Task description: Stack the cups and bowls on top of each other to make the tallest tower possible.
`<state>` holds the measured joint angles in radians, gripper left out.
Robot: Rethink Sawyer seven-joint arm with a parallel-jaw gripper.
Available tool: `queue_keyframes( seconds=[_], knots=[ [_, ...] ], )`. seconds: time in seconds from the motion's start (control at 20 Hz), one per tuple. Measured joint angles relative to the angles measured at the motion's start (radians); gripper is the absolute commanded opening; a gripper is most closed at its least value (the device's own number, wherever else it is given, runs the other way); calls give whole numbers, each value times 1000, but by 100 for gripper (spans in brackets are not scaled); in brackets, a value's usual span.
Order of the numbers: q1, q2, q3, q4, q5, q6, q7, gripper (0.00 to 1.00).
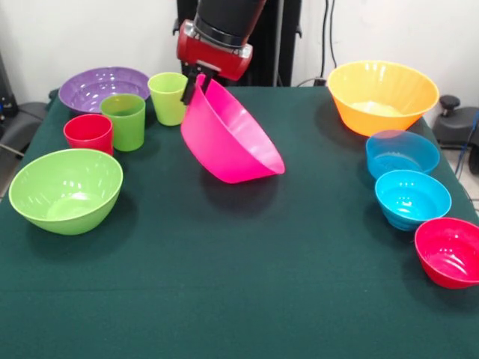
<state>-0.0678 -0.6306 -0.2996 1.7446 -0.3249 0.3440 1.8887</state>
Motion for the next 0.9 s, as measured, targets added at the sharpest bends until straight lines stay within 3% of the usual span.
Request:
queue_keyframes(
  seconds=[0.25, 0.9],
  knots=[
    [80, 38, -123, -20, 0, -129, 78, 0],
    [80, 43, -202, -20, 0, -366, 107, 0]
  ],
)
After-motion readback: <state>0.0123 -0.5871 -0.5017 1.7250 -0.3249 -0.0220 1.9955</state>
